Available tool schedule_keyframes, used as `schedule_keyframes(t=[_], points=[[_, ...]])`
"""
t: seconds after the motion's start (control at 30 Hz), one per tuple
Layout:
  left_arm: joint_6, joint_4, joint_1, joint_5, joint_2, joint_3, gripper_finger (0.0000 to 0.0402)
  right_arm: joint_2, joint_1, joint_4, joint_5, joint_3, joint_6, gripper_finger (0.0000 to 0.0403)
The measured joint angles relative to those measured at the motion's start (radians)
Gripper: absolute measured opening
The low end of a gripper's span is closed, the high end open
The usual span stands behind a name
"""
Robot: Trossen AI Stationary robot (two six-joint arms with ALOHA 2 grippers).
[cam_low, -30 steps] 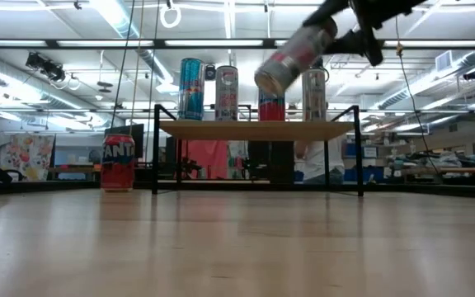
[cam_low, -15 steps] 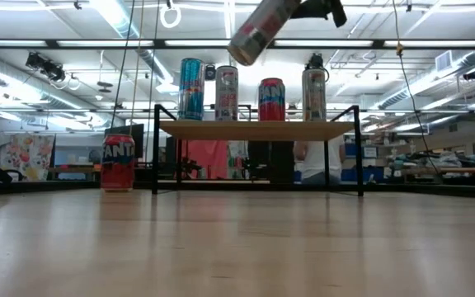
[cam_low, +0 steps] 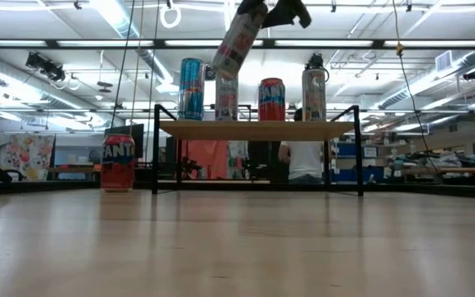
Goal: Place canned beverage on shelf
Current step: Put the white pink soda can on the shelf aligned with the other white pink soda can
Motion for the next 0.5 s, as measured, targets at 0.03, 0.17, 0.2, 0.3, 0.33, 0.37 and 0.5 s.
schedule_keyframes(t=[0.03, 0.17, 0.2, 0.3, 0.33, 0.37, 0.5], points=[[0.0, 0.0, 0.0, 0.0, 0.0, 0.0, 0.0009, 0.015, -0.006, -0.018, 0.001, 0.013, 0.0, 0.0261], [0.0, 0.0, 0.0, 0.0, 0.0, 0.0, 0.0009, 0.067, -0.03, -0.082, -0.004, 0.031, 0.006, 0.0261], [0.0, 0.0, 0.0, 0.0, 0.0, 0.0, 0.0009, 0.076, -0.034, -0.09, -0.008, 0.035, 0.01, 0.0261], [0.0, 0.0, 0.0, 0.0, 0.0, 0.0, 0.0009, 0.088, -0.041, -0.091, 0.001, 0.048, 0.025, 0.0261], [0.0, 0.0, 0.0, 0.0, 0.0, 0.0, 0.0009, 0.089, -0.042, -0.088, 0.002, 0.048, 0.025, 0.0261], [-0.004, 0.0, 0.0, 0.0, 0.0, 0.0, 0.0009, 0.094, -0.042, -0.089, 0.002, 0.048, 0.025, 0.0261], [-0.012, 0.0, 0.0, 0.0, 0.0, 0.0, 0.0009, 0.103, -0.042, -0.122, 0.001, 0.048, 0.0, 0.0261]])
